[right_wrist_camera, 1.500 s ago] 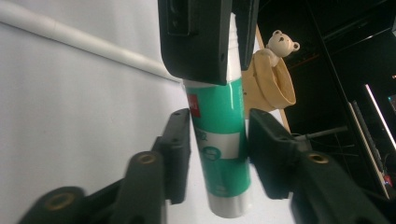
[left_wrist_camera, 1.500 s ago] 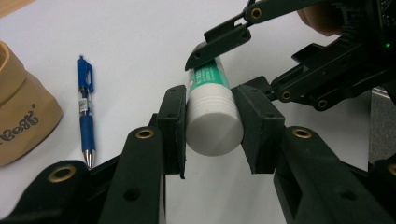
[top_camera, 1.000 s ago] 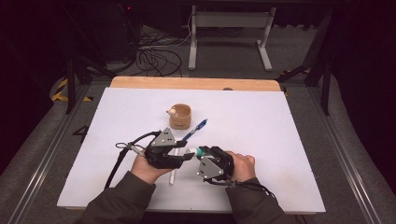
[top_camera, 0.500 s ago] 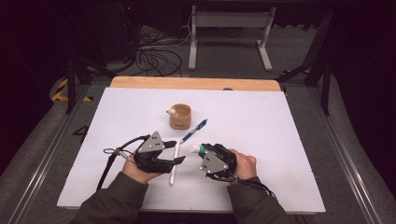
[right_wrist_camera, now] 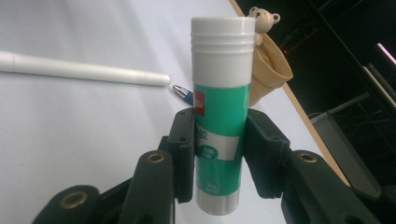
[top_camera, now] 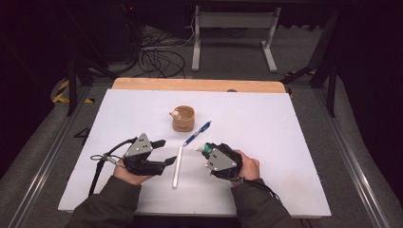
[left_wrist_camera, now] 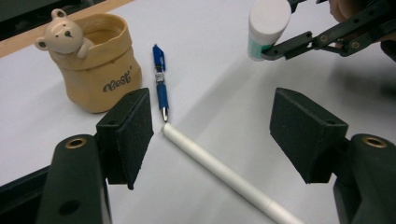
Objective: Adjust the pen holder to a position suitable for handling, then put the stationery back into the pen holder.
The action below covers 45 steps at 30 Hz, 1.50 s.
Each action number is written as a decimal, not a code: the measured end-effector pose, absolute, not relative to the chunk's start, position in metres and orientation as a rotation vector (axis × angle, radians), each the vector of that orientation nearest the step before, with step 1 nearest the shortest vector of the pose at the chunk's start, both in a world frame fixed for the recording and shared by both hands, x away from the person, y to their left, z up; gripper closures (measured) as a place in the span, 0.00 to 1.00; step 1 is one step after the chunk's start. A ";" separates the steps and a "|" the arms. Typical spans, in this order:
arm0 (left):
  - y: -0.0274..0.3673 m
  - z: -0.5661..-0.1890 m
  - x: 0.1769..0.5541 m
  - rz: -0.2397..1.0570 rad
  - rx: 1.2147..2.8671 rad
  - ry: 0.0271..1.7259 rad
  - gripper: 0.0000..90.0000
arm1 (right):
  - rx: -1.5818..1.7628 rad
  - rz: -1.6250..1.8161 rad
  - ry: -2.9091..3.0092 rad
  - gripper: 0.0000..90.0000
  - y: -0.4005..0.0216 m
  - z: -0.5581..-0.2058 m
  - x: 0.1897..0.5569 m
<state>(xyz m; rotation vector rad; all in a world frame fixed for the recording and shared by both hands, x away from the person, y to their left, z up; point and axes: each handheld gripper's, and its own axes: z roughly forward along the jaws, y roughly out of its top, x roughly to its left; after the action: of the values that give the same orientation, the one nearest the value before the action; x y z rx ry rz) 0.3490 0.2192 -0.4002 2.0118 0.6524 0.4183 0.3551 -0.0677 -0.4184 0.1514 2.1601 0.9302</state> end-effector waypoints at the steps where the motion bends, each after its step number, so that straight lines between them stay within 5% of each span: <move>1: 0.220 -0.400 0.349 0.421 2.011 0.656 0.34 | 0.152 0.934 2.159 0.73 -0.067 -0.419 0.355; 45: 0.243 -0.406 0.349 0.499 1.936 0.676 0.28 | 0.500 1.531 1.888 0.73 -0.054 -0.375 0.411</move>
<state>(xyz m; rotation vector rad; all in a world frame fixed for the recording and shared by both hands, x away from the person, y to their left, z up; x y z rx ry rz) 0.3492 0.2432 -0.4058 1.9361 0.6761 0.4988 0.4110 -0.0538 -0.3746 0.5004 1.8878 1.5315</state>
